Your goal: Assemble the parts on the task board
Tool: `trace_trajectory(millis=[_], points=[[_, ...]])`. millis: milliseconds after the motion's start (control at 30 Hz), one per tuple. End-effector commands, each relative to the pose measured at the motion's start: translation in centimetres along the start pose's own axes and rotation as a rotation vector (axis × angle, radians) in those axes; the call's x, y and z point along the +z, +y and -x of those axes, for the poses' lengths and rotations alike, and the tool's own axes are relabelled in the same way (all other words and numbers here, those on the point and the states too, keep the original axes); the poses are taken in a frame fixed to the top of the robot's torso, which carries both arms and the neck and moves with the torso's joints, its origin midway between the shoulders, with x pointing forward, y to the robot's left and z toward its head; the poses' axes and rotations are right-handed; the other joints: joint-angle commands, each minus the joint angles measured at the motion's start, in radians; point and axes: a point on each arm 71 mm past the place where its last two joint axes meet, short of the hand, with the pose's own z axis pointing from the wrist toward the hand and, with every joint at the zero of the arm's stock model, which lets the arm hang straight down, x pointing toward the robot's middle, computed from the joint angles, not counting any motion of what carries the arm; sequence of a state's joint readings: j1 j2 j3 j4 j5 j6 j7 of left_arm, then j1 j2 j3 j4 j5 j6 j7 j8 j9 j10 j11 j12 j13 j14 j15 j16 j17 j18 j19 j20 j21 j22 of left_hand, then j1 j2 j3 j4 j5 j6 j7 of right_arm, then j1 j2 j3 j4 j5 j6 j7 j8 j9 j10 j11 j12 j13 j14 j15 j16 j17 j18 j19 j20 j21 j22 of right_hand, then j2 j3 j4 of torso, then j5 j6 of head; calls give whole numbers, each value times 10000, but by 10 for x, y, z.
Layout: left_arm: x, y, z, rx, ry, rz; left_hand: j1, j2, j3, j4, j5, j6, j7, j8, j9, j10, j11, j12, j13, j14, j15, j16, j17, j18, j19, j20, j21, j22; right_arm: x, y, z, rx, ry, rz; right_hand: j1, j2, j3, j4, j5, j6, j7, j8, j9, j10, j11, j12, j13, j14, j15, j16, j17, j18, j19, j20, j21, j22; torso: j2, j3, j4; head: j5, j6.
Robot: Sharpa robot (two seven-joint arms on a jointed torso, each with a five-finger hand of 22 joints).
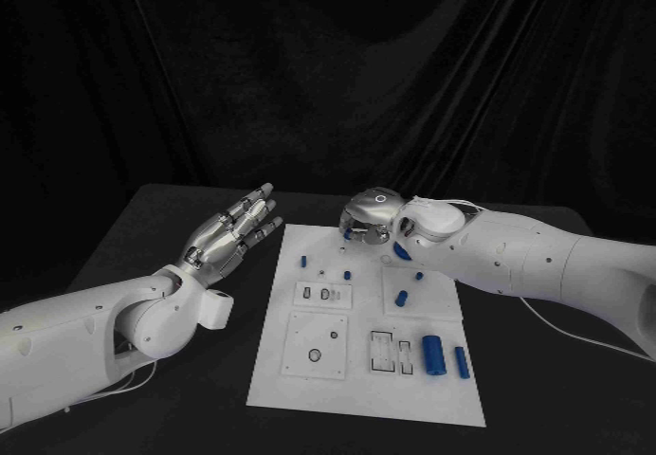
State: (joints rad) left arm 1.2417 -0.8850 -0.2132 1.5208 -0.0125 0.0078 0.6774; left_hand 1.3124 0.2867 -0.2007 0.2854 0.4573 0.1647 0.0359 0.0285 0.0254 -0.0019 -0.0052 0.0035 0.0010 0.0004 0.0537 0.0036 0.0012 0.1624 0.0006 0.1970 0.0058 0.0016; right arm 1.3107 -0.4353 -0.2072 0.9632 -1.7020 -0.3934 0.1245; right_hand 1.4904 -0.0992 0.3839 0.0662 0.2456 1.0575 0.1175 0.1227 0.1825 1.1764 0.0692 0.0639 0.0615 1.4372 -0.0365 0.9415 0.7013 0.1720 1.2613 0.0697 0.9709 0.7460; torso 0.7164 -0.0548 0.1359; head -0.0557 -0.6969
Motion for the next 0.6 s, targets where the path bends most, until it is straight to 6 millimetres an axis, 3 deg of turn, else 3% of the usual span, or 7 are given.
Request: trace_trajectory(millis=[33, 233, 300, 367, 400, 500, 600], points=[[1, -2, -2, -101, 174, -186, 108, -5, 72, -2, 78, 39, 29, 35, 9, 19, 76, -35, -10, -4, 95, -36, -12, 179, 9, 18, -44, -4, -1, -3, -2, -2, 77, -300, 27, -73, 53, -5, 76, -75, -17, -44, 14, -86, -9, -21, 16, -101, -7, 50, 29, -156, -91, -12, 57, 26, 0, -1, -20, 24, 5], [2, -1, -2, -104, 183, -141, 120, -5, 78, -6, 96, 48, 31, 38, 10, 19, 76, -35, -10, -4, 96, -36, -12, 179, 8, 18, -44, -4, -2, -4, -3, 9, 205, -368, -82, -176, 91, 26, -1, -414, -97, -258, -30, -346, 32, -35, 9, -208, -27, -44, -72, -141, -232, -27, 33, 38, -10, 0, -23, 37, -14], [2, -1, -2, -106, 187, -125, 125, -6, 80, -9, 106, 47, 31, 38, 10, 19, 75, -35, -10, -4, 97, -36, -12, 179, 8, 18, -44, -4, -2, -5, -4, 19, 300, -426, -227, -316, 138, 96, -244, -1541, -500, -605, -272, -743, 87, -35, 3, -321, 0, -116, -133, -137, -368, -11, 3, 70, -16, 3, -20, 30, -14], [2, -1, -1, -110, 196, -105, 128, -6, 81, -10, 108, 45, 31, 38, 10, 19, 75, -35, -10, -4, 96, -36, -12, 179, 6, 18, -47, -6, -3, -6, -5, 24, 368, -509, -412, -442, 39, 168, -548, -2621, -851, -615, -544, -1347, 130, -25, 10, -461, 47, -239, -264, -93, -555, 22, -160, -50, -24, 1, -7, 24, -15], [2, -1, -1, -111, 199, -97, 128, -6, 81, -10, 108, 45, 31, 38, 10, 19, 75, -35, -10, -4, 96, -36, -12, 179, 6, 18, -47, -6, -4, -7, -5, 22, 371, -535, -524, -487, -140, 184, -745, -3823, -1029, -667, -808, -1855, 120, -23, 13, -579, 50, -340, -373, -71, -697, 51, -314, -171, -27, 1, 0, 20, -20], [2, -1, -1, -115, 206, -78, 135, -7, 85, -12, 115, 43, 33, 37, 9, 19, 76, -35, -10, -4, 96, -36, -12, 179, 5, 17, -48, -7, -5, -9, -5, 4, 270, -587, -656, -407, -690, 158, -977, -5477, -1336, -730, -1172, -2683, 82, 7, 40, -795, 68, -439, -499, -31, -893, 86, -530, -244, -32, 4, -1, 26, -16], [2, 0, 0, -118, 205, -59, 135, -7, 85, -12, 115, 43, 33, 37, 9, 19, 76, -35, -10, -4, 96, -36, -12, 179, 5, 17, -48, -7, -8, -12, -3, -31, 30, -585, -692, -366, -977, 184, -1099, -5961, -1404, -765, -1275, -2908, 84, 16, 53, -869, 78, -476, -557, -22, -957, 97, -633, -284, -38, 3, 1, 22, -4]])
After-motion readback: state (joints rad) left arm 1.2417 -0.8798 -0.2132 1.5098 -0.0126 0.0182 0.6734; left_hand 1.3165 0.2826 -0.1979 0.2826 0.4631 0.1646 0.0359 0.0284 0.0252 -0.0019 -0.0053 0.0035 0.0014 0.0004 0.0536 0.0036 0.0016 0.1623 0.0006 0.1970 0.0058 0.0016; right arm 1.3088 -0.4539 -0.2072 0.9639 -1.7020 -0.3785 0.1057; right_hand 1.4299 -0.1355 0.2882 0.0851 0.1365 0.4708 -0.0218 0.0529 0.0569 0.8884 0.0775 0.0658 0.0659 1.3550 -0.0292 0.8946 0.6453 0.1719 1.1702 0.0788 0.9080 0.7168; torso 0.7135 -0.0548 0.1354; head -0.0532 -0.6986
